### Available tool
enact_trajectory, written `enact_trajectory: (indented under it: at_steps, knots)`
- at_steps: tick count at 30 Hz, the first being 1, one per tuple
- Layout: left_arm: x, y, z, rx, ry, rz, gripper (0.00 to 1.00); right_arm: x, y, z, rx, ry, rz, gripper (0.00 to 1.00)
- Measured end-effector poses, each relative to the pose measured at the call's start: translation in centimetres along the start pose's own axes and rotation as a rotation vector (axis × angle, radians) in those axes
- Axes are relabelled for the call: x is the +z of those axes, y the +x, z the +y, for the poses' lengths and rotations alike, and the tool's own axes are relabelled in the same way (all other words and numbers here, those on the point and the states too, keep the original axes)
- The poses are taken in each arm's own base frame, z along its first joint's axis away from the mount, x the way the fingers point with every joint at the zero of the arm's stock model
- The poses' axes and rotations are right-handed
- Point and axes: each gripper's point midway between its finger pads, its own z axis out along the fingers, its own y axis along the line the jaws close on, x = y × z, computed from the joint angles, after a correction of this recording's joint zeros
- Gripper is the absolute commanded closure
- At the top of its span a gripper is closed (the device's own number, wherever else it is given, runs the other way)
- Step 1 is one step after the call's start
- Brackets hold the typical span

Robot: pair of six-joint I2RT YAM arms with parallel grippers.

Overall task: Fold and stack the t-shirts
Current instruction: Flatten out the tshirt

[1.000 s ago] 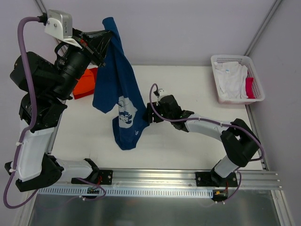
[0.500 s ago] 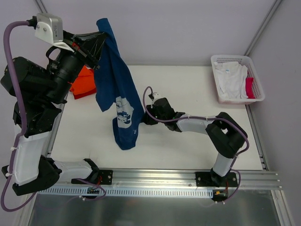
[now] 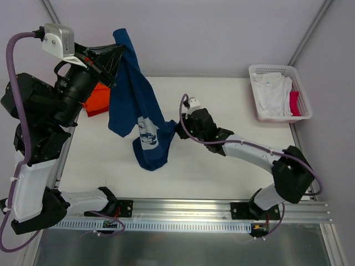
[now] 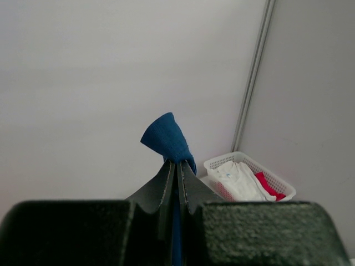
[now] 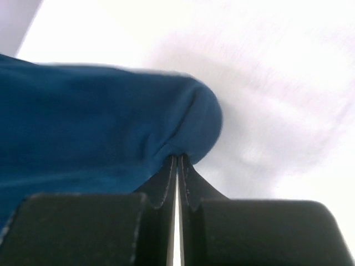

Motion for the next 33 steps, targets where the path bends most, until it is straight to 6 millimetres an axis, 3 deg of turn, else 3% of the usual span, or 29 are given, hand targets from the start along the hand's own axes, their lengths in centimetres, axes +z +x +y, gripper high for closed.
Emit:
enact_trajectory:
  at_steps: [10, 16, 24, 29, 33]
  knots:
    - [-1.4, 0.1, 0.7, 0.000, -0.024, 0.001, 1.00, -11.3, -10.2, 0.3, -0.146, 0.091, -0.287, 1.00]
    - [-3.8, -1.4, 1.2, -0.009, -0.029, -0.040, 1.00, -20.7, -15.6, 0.4, -0.191, 0.139, -0.495, 1.00]
    - [-8.5, -4.2, 2.5, -0.028, -0.048, -0.124, 1.00, -32.1, -19.3, -0.1, -0.212, 0.172, -0.742, 1.00]
    - [-11.8, -6.0, 3.3, -0.042, -0.058, -0.185, 1.00, -37.5, -20.0, -0.5, -0.220, 0.172, -0.866, 1.00]
    - [-13.0, -6.1, 3.9, -0.049, -0.081, -0.206, 1.00, -41.4, -21.2, -0.1, -0.222, 0.158, -0.955, 1.00]
